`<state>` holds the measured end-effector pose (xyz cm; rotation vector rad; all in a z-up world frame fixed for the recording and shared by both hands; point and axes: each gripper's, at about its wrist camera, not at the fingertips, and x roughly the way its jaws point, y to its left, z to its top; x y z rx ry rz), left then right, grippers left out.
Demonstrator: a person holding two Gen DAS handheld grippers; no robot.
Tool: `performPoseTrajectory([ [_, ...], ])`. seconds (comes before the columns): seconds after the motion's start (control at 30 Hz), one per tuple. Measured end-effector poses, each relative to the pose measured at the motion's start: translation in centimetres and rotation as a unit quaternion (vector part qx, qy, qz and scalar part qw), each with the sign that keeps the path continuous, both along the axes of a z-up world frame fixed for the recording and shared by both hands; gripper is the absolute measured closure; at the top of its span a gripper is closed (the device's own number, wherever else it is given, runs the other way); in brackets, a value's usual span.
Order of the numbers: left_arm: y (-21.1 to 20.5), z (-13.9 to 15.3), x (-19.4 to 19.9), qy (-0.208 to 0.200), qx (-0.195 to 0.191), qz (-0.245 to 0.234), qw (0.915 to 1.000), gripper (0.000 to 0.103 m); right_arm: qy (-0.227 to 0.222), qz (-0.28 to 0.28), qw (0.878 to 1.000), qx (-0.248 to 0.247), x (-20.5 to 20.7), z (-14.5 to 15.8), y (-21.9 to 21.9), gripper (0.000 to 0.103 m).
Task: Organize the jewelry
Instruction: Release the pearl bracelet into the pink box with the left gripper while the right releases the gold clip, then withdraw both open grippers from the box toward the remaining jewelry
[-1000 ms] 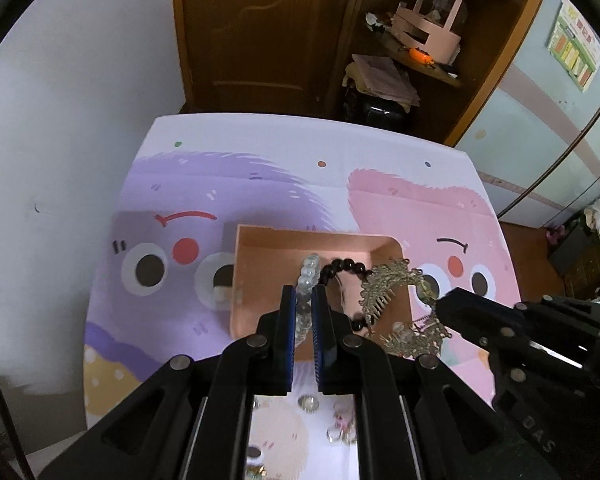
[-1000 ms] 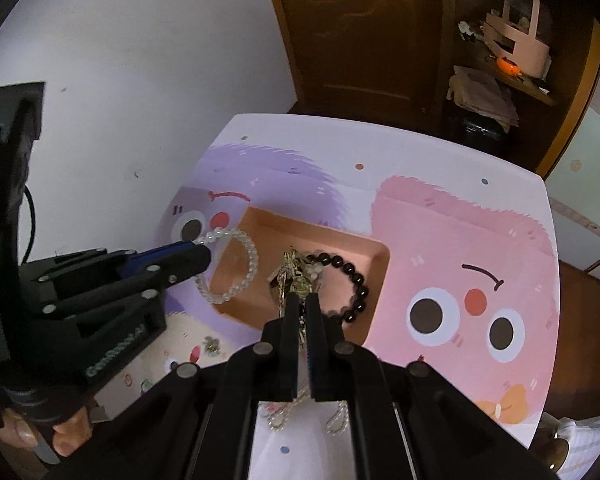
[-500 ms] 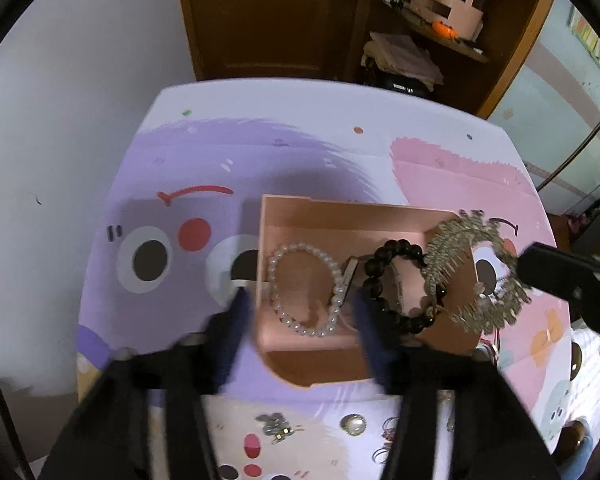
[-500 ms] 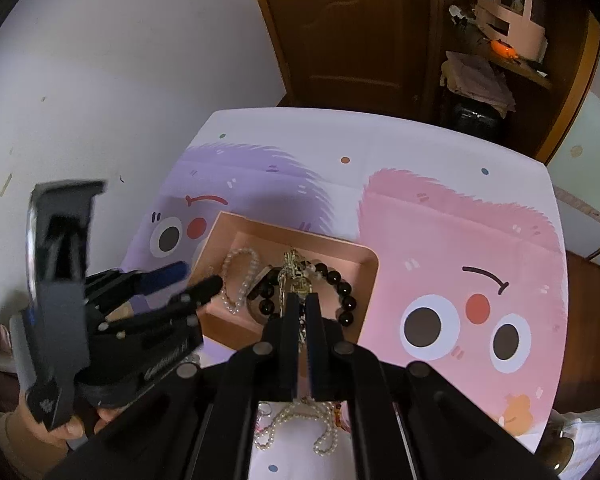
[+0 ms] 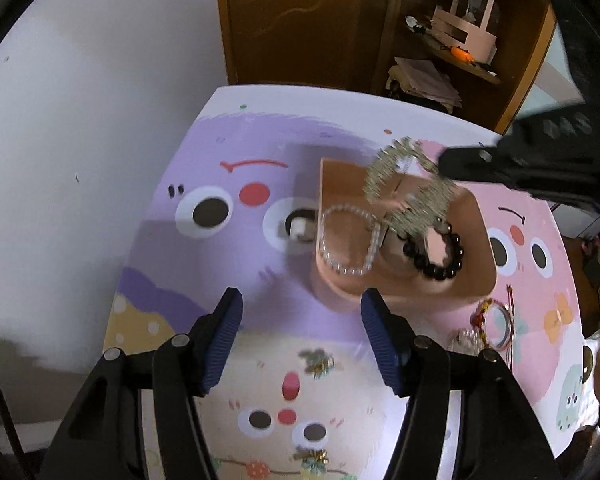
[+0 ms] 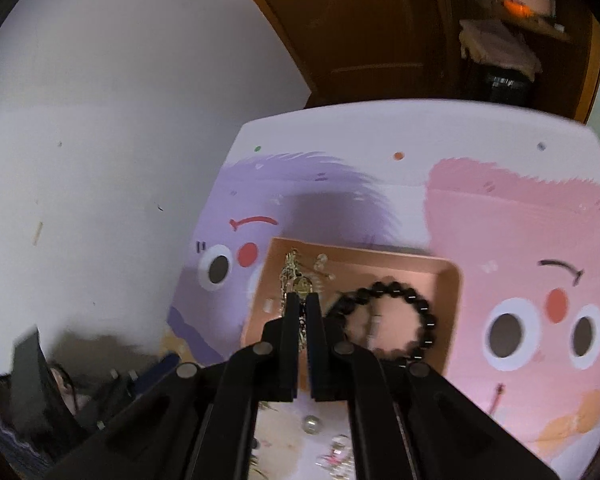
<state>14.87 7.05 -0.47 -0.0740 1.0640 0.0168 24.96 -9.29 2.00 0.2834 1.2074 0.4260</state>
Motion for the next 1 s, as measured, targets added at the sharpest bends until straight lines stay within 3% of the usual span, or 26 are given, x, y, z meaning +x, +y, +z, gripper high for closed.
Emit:
performPoseTrajectory([
  [0.43, 0.9, -0.3, -1.6, -0.009, -0.021, 0.025, 0.9994, 0.043, 0.066, -0.015, 0.997, 0.040, 1.4, -5.8, 1.3, 0.099],
  [0.6, 1.0, -0.3, -2.0, -0.009, -0.020, 0.026, 0.9994, 0.043, 0.050, -0.002, 0.999, -0.003, 1.3, -5.4, 1.4, 0.095],
  [0.67, 1.1, -0.2, -2.1, -0.011, -0.020, 0.027, 0.9994, 0.043, 0.041, 0.002, 0.999, -0.015, 1.0, -4.9, 1.4, 0.083],
  [0.73, 1.2, 0.0, -2.4, -0.014, -0.020, 0.027, 0.9993, 0.043, 0.021, 0.006, 0.999, -0.035, 0.2, -4.0, 1.3, 0.078],
  [1.0, 1.6, 0.8, -4.0, -0.021, -0.021, 0.028, 0.9992, 0.041, -0.008, 0.010, 0.999, -0.053, -4.5, -1.6, -0.1, 0.078],
])
